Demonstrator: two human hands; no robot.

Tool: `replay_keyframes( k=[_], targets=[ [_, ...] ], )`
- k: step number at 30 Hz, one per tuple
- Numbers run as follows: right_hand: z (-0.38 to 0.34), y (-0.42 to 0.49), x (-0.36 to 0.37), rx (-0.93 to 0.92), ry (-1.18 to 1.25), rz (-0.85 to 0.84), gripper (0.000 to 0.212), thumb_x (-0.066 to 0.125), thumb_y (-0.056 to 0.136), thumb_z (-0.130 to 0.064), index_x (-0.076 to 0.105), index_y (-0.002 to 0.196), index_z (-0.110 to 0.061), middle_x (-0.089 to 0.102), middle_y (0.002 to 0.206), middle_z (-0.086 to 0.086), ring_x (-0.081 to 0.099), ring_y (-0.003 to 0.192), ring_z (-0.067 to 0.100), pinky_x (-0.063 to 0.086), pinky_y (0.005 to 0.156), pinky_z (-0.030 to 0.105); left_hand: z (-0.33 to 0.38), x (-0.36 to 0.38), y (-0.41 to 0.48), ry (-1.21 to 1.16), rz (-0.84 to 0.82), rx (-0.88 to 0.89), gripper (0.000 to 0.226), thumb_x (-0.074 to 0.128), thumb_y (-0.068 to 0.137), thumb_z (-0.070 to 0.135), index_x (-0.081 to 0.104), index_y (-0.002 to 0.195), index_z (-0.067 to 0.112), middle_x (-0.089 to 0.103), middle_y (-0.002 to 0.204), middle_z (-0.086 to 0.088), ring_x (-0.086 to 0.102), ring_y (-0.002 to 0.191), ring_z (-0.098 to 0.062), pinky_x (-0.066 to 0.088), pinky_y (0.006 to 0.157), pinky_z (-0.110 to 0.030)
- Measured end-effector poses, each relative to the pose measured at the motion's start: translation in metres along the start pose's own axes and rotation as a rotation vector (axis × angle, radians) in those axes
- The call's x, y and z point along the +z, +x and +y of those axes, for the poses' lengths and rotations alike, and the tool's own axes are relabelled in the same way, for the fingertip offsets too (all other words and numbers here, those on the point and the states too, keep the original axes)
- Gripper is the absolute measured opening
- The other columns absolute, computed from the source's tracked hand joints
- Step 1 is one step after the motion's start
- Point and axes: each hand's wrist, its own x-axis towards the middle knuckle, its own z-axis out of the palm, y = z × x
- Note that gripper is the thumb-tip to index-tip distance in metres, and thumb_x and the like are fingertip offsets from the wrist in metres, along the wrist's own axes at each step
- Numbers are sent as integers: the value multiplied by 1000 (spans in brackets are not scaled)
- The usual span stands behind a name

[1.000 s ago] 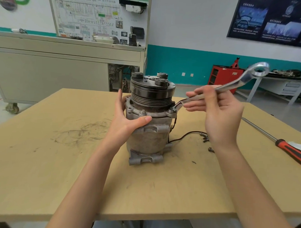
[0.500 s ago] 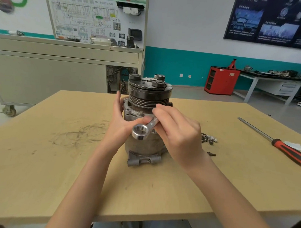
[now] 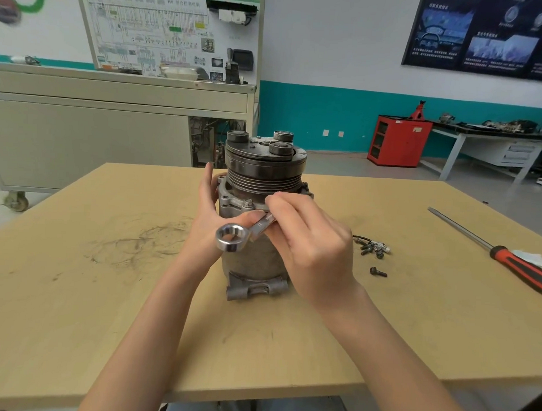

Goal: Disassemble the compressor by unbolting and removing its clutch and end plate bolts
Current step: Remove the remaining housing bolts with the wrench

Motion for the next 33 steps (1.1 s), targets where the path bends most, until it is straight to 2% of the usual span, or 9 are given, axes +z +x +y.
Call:
replay_keyframes(
  k=[2,6,8,12,14,18,24,28,33],
  targets=[
    [-1,-2,2,4,7,4,42,46,99,-25,72,82,4,70,79,15,68,65,24,55,50,32,1,-2,-1,-1,-19,4,160,84,21,74,8,152,20,38,132,14,44,127,-7,40,99,-18],
    [5,-13,2,-37,-15,23,32,59,93,-22,72,80,4,71,82,15,70,70,23,58,58,30,5,-5,-7,18,-82,1,141,83,38,60,7,153,31,37,134,25,44,119,12,36,111,-32],
    [14,-19,-2,-22,34,38,35,56,94,-24,72,82,5,71,86,16,71,75,22,58,65,28,6,-6,-11,45,-81,-9,135,81,42,58,7,153,34,35,142,22,41,127,7,33,114,-33],
    [34,-23,-15,412,586,58,31,39,101,-27,63,97,-8,67,94,8,68,82,19,57,73,31,11,-5,-13,48,-73,-25,135,80,42,58,7,153,36,25,155,11,33,139,-6,30,116,-39],
    [42,-25,-17,582,747,77,25,36,101,-22,58,92,-15,67,95,4,69,81,20,56,72,33,12,-5,-13,48,-78,-31,134,79,42,58,7,152,36,24,155,11,32,139,-7,30,116,-41],
    [59,-27,-13,874,1058,98,28,29,99,-14,53,87,-8,70,86,1,68,75,20,54,70,28,13,-5,-14,62,-74,-48,135,80,41,59,7,152,37,28,150,15,33,139,-8,30,116,-42],
    [97,-6,22,1363,1513,33,35,24,103,-15,46,75,-11,63,64,1,57,54,12,48,53,21,14,-6,-15,71,-74,-76,135,80,41,60,6,152,38,31,140,20,34,138,-8,30,116,-42],
    [109,4,44,1490,1593,-197,35,27,104,-23,47,76,-14,60,62,-1,55,50,7,45,47,15,16,-5,-15,75,-78,-81,135,80,41,60,6,152,37,30,141,19,34,138,-8,30,116,-42],
    [110,15,20,1331,1307,-25,38,36,102,-29,58,79,-8,70,68,6,63,52,11,49,48,16,17,-5,-15,73,-77,-80,134,79,42,59,7,152,37,31,141,17,34,138,-9,30,116,-42]
  ],
)
